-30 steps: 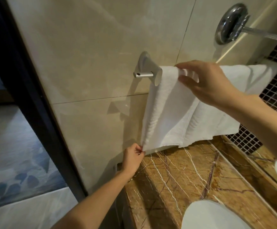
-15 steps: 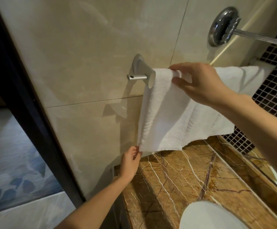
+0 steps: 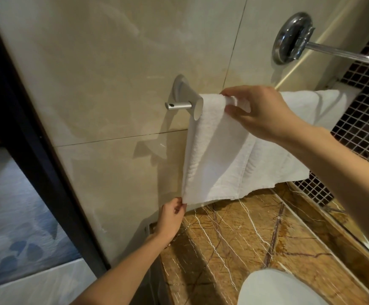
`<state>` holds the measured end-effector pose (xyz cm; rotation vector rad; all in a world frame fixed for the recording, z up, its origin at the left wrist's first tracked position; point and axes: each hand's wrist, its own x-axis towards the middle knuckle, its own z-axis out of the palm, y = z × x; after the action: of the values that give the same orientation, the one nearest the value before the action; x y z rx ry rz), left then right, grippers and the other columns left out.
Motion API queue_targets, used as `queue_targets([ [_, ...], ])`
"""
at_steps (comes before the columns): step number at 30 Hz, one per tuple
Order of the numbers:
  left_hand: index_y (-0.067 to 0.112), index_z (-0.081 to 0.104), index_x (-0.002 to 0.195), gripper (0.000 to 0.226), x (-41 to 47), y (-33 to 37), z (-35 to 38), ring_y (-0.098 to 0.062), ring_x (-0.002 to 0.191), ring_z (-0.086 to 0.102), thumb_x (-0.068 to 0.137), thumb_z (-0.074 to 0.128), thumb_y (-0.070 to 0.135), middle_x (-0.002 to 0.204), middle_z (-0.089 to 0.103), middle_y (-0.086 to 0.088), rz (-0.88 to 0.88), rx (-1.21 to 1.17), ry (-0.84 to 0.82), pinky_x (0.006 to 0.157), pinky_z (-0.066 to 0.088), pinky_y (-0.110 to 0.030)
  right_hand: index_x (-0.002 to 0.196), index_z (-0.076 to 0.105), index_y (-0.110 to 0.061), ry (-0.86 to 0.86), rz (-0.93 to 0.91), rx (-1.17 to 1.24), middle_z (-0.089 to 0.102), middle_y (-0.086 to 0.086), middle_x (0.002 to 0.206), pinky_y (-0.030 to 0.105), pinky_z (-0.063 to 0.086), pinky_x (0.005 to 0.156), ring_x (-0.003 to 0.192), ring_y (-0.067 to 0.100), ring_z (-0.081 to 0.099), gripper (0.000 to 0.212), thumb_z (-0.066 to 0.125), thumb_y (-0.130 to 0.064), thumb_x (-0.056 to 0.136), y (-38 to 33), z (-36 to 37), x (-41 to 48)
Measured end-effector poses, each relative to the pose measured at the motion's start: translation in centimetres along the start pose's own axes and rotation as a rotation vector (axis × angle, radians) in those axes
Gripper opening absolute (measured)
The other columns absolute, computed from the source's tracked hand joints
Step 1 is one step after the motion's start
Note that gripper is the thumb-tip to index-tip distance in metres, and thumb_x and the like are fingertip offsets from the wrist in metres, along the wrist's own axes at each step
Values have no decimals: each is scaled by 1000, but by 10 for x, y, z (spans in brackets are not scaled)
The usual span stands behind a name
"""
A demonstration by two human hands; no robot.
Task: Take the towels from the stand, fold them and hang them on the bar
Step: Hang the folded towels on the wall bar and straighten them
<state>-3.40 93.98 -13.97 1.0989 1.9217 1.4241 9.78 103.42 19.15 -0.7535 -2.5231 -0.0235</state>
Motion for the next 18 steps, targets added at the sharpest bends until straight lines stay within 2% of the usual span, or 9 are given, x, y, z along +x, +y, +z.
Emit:
queue_targets([
  [3,9,65,106,16,0,0,0,1,80,64,91,60,11,91,69,7,-5,13,15,67,49,-8,127,61,-20,3,-11,-4,68,4,119,44,49,88,104,27,61,34,58,-23,93,0,0,0],
  [8,12,65,104,14,-1,0,-1,3,78,62,91,60,12,86,66,11,1,39,15,68,49,-8,128,60,-20,15,-16,-3,67,2,121,41,49,89,106,27,61,35,57,-24,93,2,2,0],
  [12,19,62,98,11,-5,0,-1,0,78,65,90,61,11,87,68,10,-31,-40,12,68,51,-12,127,60,-20,20,-30,-14,67,3,120,40,48,87,105,28,61,34,57,-23,93,2,3,0],
  [15,25,60,88,13,-7,1,1,-1,70,66,89,62,12,79,70,6,-76,-120,27,64,50,-10,127,60,-20,23,-28,-11,67,3,121,38,47,87,106,28,60,34,56,-24,94,3,3,1],
  [18,24,60,89,12,-8,0,3,-3,68,66,91,60,12,75,71,6,-119,-168,32,63,52,-15,131,57,-17,35,-53,23,62,5,128,38,42,95,114,27,56,38,56,-21,93,6,8,-3],
])
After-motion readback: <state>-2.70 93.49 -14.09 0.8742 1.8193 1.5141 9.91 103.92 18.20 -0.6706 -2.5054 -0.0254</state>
